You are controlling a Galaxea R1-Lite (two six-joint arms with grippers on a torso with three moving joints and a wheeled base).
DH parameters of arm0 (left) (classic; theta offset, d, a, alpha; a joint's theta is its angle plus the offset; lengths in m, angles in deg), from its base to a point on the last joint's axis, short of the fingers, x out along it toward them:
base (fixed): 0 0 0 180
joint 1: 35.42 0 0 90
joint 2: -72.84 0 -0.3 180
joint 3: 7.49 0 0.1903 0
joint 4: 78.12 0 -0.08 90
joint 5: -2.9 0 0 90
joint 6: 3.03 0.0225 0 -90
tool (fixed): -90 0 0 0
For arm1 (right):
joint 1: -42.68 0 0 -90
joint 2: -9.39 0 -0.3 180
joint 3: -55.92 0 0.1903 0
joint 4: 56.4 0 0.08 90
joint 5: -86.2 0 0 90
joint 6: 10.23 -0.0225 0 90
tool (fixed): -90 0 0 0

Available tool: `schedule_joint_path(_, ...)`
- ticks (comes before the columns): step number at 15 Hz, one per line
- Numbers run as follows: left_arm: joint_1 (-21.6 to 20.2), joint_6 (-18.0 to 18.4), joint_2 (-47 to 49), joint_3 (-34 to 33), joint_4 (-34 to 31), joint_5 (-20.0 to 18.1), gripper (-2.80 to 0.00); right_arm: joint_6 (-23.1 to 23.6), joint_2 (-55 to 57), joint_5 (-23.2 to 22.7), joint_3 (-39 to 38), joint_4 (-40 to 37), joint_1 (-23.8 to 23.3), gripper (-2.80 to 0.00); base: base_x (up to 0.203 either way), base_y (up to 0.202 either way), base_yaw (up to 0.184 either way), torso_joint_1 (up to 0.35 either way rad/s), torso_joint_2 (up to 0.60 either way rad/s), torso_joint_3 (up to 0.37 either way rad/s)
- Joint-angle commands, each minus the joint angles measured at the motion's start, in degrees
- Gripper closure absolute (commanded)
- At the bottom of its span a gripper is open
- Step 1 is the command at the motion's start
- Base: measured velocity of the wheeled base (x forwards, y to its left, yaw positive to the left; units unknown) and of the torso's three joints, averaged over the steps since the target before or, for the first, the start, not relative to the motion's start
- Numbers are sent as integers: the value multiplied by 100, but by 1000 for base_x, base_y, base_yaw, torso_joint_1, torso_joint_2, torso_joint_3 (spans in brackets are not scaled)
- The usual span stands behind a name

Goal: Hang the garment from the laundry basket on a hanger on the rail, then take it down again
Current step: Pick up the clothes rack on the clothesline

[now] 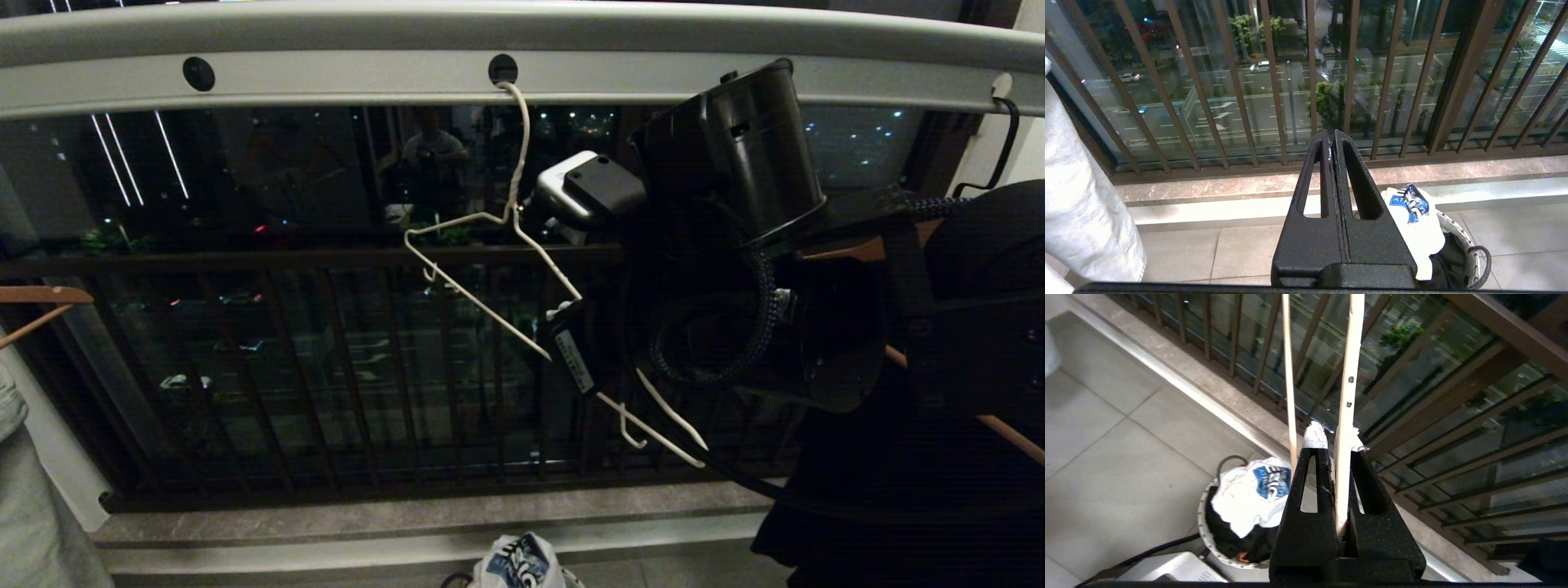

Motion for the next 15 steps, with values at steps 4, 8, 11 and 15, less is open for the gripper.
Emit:
schedule_joint_path(4, -4, 0, 1, -5, -1, -2, 0, 15, -137, 66, -135, 14, 3, 0, 0, 0, 0, 0, 0, 0)
schedule_joint_path(8, 1, 0, 1, 0, -1, -2, 0, 41, -225, 98, -144, 24, 7, 0, 0, 0, 0, 0, 0, 0)
schedule_joint_path(11, 1, 0, 1, -1, -1, -2, 0, 49, -271, 119, -135, 24, 12, 0, 0, 0, 0, 0, 0, 0)
schedule_joint_path(15, 1, 0, 1, 0, -1, -2, 0, 129, -314, 128, -143, 16, 12, 0, 0, 0, 0, 0, 0, 0)
